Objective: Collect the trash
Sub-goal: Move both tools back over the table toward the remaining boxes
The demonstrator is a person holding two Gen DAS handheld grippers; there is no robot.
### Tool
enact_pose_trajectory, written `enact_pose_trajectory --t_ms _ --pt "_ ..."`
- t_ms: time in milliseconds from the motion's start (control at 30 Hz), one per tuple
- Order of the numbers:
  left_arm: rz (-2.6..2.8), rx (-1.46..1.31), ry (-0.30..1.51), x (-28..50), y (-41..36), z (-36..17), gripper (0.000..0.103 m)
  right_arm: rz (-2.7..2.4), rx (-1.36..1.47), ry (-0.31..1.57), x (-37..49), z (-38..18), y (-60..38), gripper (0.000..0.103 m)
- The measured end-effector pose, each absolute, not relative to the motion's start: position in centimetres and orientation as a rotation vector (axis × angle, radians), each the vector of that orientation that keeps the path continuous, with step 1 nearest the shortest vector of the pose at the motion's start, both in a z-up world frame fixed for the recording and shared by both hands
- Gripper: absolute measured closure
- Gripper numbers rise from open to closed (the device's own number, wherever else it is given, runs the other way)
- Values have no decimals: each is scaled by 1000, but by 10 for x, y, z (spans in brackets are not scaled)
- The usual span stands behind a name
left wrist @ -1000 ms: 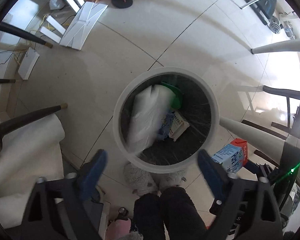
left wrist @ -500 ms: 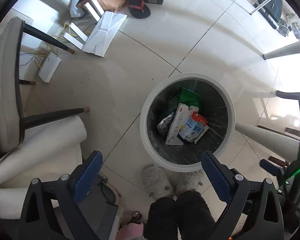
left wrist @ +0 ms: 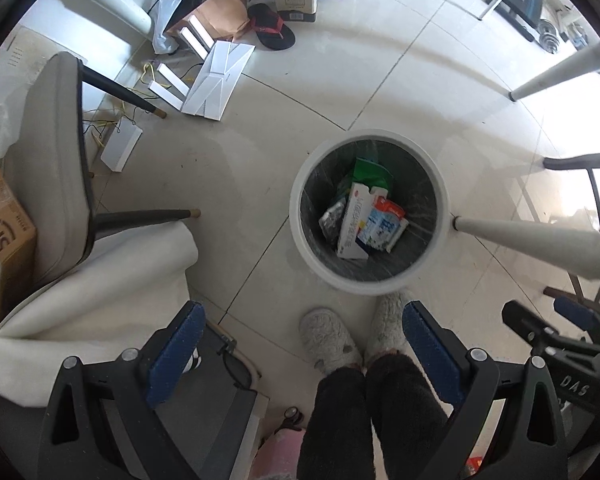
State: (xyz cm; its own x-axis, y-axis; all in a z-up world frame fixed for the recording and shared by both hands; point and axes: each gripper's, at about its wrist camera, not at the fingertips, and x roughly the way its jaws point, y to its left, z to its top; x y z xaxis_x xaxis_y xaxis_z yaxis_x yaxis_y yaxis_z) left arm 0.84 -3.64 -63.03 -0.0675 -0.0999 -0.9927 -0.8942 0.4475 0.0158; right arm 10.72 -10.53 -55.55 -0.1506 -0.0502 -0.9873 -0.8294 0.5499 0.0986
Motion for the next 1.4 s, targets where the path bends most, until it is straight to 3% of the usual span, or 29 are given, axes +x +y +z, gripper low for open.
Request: enact_pose_trajectory --t_ms 267,767,1067,1267,1400 --pt "783 -892 1516 0 -72 -545 2 847 -754 1571 97 -459 -138 0" --pt "835 -852 1351 -23 -87 -374 2 915 -692 1473 89 -249 -175 0" --pt "944 -817 1159 15 -23 -294 0 1000 -521 1428 136 -146 -131 0" --pt "994 -869 1131 82 54 -283 0 972 -457 1335 228 -98 -59 0" --pt "1026 -966 1172 144 122 -299 0 922 -460 1293 312 -95 16 0"
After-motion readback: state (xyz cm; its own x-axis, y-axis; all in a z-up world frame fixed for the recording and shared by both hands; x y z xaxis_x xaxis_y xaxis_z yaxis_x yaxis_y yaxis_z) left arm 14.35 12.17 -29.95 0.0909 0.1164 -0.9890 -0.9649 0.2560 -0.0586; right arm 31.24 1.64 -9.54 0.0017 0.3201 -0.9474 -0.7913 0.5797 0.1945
